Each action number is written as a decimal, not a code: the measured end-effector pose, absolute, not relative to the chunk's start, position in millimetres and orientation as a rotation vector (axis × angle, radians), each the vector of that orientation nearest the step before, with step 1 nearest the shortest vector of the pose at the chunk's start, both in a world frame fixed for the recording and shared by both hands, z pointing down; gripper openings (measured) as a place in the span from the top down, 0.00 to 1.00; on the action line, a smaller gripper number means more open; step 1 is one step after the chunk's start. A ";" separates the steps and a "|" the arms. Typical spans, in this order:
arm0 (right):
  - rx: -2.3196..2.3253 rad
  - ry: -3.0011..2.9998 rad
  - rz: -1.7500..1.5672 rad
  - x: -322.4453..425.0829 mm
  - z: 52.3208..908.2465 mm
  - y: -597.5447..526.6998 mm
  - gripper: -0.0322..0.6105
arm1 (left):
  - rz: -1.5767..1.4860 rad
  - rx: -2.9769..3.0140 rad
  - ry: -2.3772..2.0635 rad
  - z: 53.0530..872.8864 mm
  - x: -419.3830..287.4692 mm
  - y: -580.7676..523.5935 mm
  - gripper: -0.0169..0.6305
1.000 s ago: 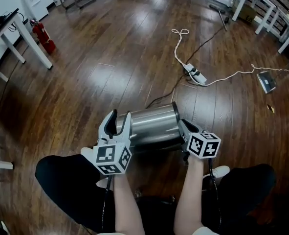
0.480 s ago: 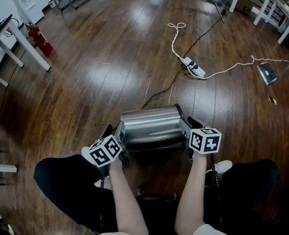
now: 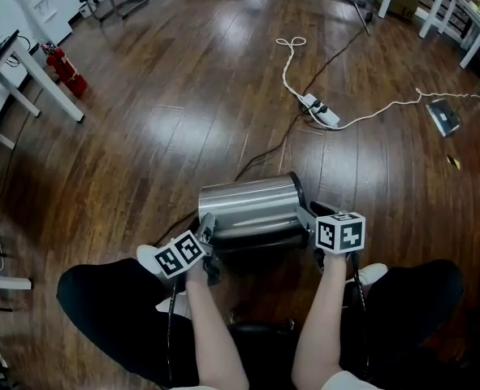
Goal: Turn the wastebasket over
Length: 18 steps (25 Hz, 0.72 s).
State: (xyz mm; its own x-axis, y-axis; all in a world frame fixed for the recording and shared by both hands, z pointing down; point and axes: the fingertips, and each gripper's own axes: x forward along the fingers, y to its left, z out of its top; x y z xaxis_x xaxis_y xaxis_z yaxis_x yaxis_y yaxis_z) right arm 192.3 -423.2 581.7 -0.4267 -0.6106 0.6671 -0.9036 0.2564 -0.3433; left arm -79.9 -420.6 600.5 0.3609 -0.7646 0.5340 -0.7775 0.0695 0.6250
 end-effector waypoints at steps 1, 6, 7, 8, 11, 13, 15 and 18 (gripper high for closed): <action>1.374 -2.136 1.000 191.8 583.1 -422.6 0.71 | 0.035 1.700 -1.376 598.5 -77.2 -420.9 0.65; 1.406 -2.128 1.013 194.3 586.7 -424.3 0.86 | 0.020 1.696 -1.330 595.9 -73.1 -416.8 0.74; 1.442 -2.134 1.010 195.9 586.6 -427.0 0.86 | 0.007 1.698 -1.323 594.1 -72.5 -416.3 0.75; 1.491 -2.138 1.007 198.5 586.4 -429.8 0.86 | 0.001 1.712 -1.315 590.4 -70.8 -417.1 0.76; 1.606 -2.114 1.008 214.1 586.8 -431.0 0.86 | 0.047 1.839 -1.299 564.7 -58.7 -428.3 0.78; 1.630 -2.127 1.084 224.6 591.4 -428.6 0.86 | 0.107 1.950 -1.303 538.5 -46.4 -439.1 0.80; 1.620 -2.190 1.242 223.7 603.2 -424.5 0.86 | 0.218 2.068 -1.341 508.8 -35.0 -448.1 0.80; 1.623 -2.205 1.431 207.0 635.2 -416.6 0.85 | 0.395 2.266 -1.372 472.2 -12.3 -457.1 0.81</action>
State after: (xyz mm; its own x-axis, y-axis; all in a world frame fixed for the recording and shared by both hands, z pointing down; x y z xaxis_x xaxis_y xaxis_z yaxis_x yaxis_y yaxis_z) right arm 207.0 -416.6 635.2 -0.4472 -0.7250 0.5238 -0.7736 0.0196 -0.6334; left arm -12.3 -457.1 472.2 0.4619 -0.7551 0.4652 -0.8869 -0.3978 0.2350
